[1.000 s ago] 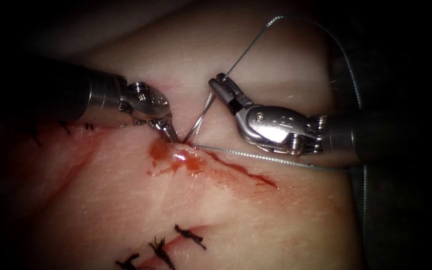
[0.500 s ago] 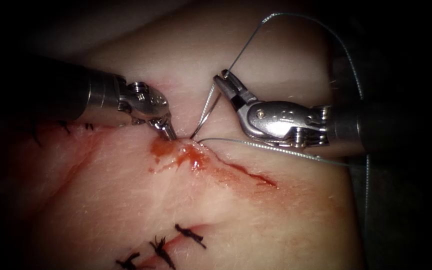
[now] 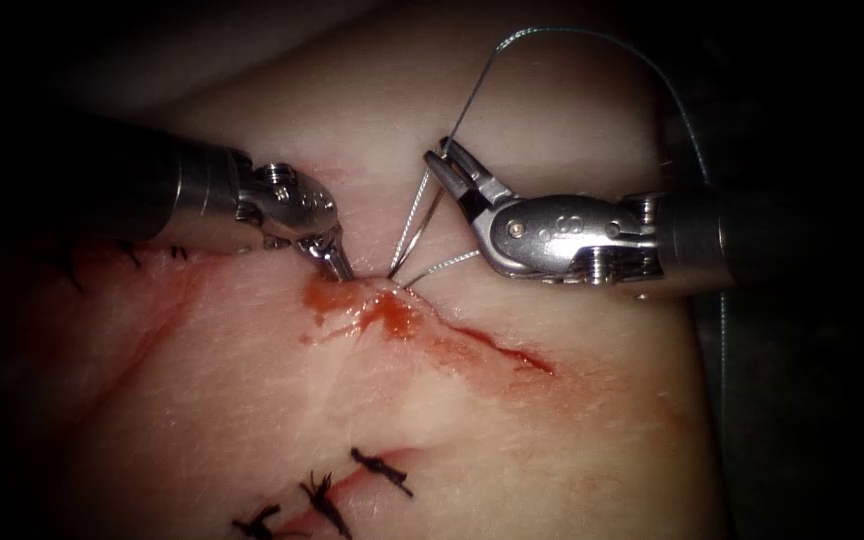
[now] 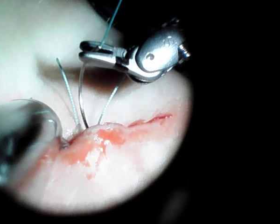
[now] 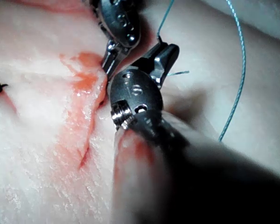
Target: Wound Closure
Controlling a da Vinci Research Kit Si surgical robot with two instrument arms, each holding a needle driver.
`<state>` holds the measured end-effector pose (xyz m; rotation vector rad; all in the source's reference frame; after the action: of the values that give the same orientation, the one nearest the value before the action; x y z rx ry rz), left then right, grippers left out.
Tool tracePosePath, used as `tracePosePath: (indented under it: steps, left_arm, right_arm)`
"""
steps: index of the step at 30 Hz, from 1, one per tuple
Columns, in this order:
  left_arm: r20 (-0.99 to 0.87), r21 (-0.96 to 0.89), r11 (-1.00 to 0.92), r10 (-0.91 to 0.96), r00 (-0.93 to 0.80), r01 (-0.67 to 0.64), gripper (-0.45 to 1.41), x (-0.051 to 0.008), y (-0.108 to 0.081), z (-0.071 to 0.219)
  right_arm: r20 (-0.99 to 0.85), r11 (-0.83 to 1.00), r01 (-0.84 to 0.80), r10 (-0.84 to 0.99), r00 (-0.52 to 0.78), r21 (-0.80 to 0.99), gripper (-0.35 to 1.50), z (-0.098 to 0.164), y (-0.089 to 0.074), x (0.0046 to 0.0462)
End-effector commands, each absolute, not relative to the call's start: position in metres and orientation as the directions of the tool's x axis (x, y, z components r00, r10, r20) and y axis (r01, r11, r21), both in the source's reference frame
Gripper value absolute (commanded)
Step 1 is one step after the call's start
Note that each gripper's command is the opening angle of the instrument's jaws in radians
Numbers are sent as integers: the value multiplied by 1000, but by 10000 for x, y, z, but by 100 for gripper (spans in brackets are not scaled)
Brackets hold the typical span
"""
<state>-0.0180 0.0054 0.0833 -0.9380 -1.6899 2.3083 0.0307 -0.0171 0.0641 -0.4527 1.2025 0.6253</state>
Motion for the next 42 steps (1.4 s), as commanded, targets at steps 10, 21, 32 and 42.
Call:
tracePosePath:
  steps: [10, 21, 32, 42]
  left_arm:
    - [-403, -898, -364, 448, -798, 249, -16, -185, 51, 838]
    - [-403, -898, -363, 448, -798, 249, -16, -184, 51, 838]
    - [-403, -898, -363, 447, -798, 249, -18, -184, 50, 838]
    - [-403, -898, -363, 447, -799, 250, -18, -184, 50, 838]
  right_arm:
    - [-949, 732, -676, 265, 174, 80, -35, 642, -172, 317]
    - [-949, 730, -678, 267, 170, 84, -35, 640, -168, 314]
    - [-883, 602, -729, 469, -9, 327, -35, 635, -173, 319]
    - [-790, 505, -700, 597, -140, 505, -35, 634, -176, 319]
